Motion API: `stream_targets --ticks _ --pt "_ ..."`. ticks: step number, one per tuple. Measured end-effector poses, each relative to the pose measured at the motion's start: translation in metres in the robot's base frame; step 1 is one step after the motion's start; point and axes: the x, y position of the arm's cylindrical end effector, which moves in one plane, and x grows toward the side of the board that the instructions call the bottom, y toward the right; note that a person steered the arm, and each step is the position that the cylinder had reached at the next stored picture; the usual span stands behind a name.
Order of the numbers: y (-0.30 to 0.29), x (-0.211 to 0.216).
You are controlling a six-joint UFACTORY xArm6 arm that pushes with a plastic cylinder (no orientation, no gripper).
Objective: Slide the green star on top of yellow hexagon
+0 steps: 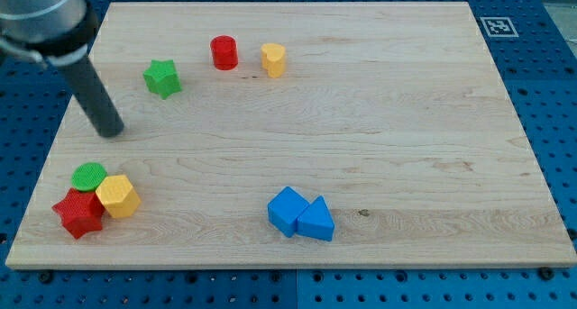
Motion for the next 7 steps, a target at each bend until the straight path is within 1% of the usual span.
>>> stream_targets --ticks 1,2,3,4,5,7 --pt "-0.01 -0.047" --pt "-0.008 -0.104" --pt "0.041 -0.145" --pt "0.054 -0.146" --pt "0.054 -0.128" --pt "0.054 -0.078"
